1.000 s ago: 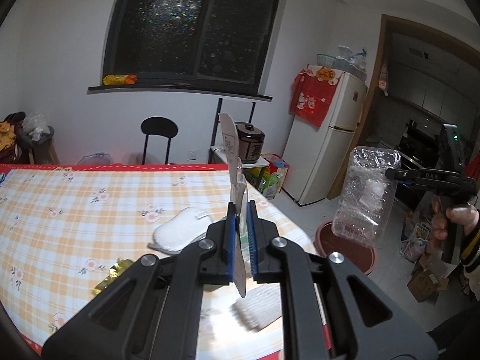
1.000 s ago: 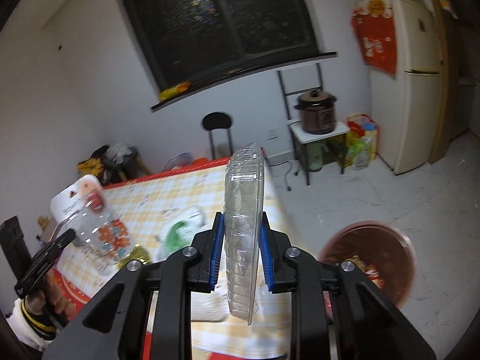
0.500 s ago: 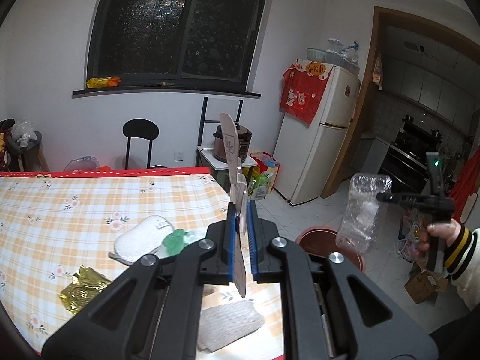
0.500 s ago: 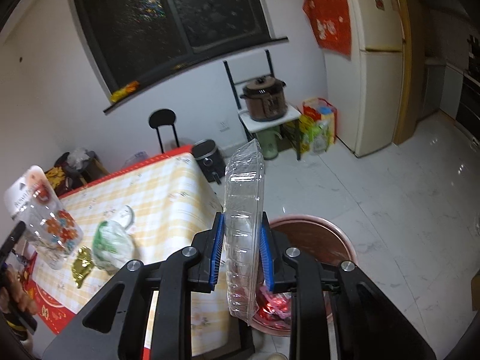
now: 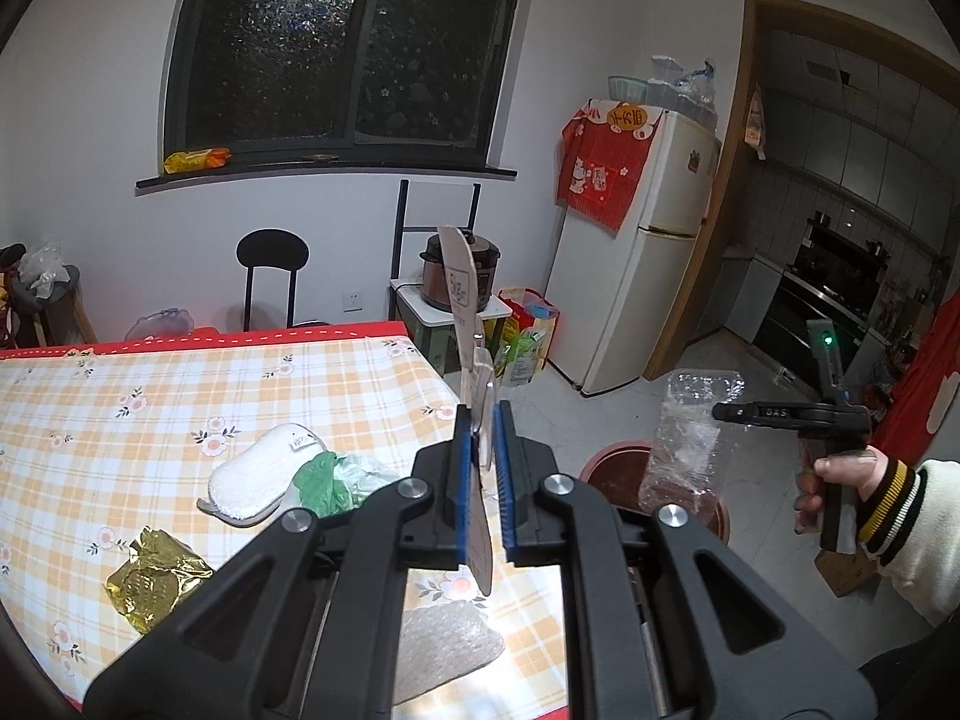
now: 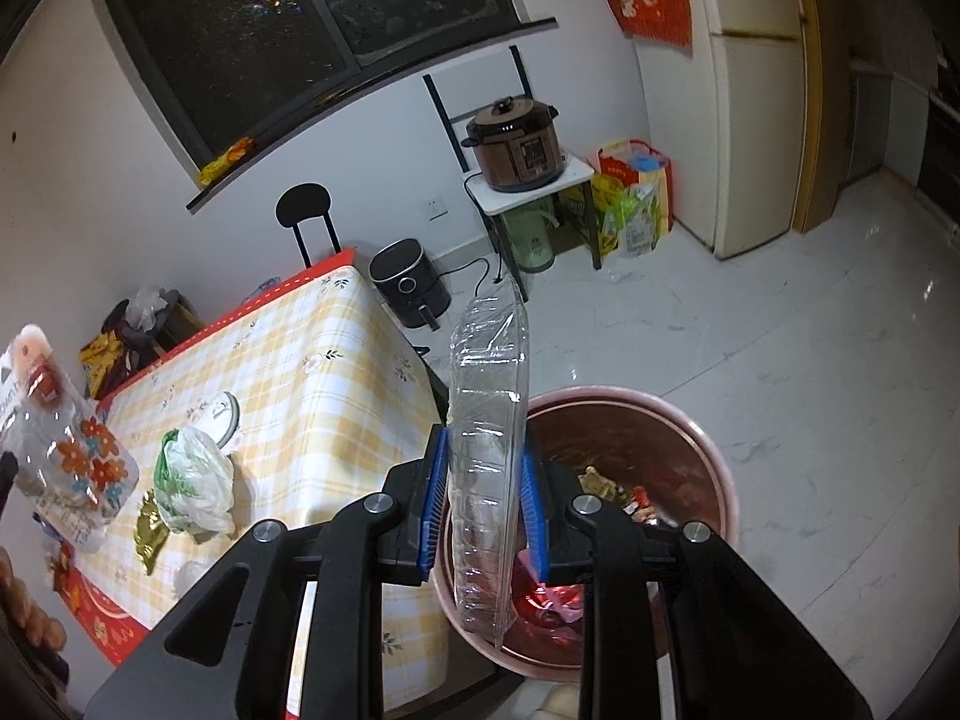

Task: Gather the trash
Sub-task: 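Carry the clear tray into the brown bin and open the right tool while the left tool holds the knife, then lower the white knife over the brown bin and open the left tool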

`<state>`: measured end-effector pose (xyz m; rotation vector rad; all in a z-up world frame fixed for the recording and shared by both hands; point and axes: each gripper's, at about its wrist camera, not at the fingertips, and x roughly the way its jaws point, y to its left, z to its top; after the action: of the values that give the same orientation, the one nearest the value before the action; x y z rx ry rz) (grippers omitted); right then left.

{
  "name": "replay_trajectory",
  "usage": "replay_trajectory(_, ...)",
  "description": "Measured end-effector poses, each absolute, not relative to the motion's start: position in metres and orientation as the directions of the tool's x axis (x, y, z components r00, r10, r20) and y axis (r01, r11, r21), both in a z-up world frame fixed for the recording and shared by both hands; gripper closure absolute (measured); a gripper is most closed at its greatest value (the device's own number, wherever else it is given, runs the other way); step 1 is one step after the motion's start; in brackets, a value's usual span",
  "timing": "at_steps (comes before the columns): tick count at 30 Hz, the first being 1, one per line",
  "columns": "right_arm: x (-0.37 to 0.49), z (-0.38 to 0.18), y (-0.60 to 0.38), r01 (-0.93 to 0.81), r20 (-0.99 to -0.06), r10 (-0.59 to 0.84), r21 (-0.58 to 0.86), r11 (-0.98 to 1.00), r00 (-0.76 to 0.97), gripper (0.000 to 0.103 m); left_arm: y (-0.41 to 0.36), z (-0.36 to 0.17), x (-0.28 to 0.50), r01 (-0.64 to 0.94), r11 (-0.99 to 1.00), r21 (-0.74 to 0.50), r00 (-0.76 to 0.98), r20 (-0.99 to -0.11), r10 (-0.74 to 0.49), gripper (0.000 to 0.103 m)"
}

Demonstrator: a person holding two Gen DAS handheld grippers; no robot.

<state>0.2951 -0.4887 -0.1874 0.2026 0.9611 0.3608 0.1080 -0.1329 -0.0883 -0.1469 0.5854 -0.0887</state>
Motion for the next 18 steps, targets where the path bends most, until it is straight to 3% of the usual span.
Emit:
replay_trajectory(1,0.297,-0.190,-0.487,-0.203,-0.764,0.386,0.328,0.922,0.517,0.078,-0.134,-0.088,0.108,0.043,0.986,-0.161,0.829,-0.545,-0.125,0.092)
replay_trajectory(2,0.300,-0.194,-0.486,-0.191,-0.772,0.379,0.328,0.925,0.510,0.068,-0.134,-0.088,0.108,0.045,0.986,-0.161,0.827,-0.547,-0.127,0.092)
replay_trajectory(3,0.301,-0.198,-0.487,-0.176,-0.779,0.371,0.328,0.928,0.506,0.050,-0.135,-0.088,0.107,0.049,0.986,-0.160,0.826,-0.548,-0.130,0.092)
replay_trajectory(7,0.300,-0.207,-0.495,-0.118,-0.796,0.328,0.313,0.942,0.509,0.024,-0.140,-0.087,0.106,0.069,0.985,-0.158,0.824,-0.548,-0.145,0.092)
replay_trajectory(14,0.285,-0.189,-0.512,-0.066,-0.780,0.263,0.275,0.959,0.568,0.005,-0.147,-0.086,0.110,0.106,0.980,-0.167,0.821,-0.542,-0.181,0.092)
replay_trajectory(18,0.272,-0.165,-0.520,-0.079,-0.745,0.244,0.250,0.965,0.621,0.005,-0.160,-0.088,0.117,0.148,0.973,-0.177,0.814,-0.537,-0.221,0.092)
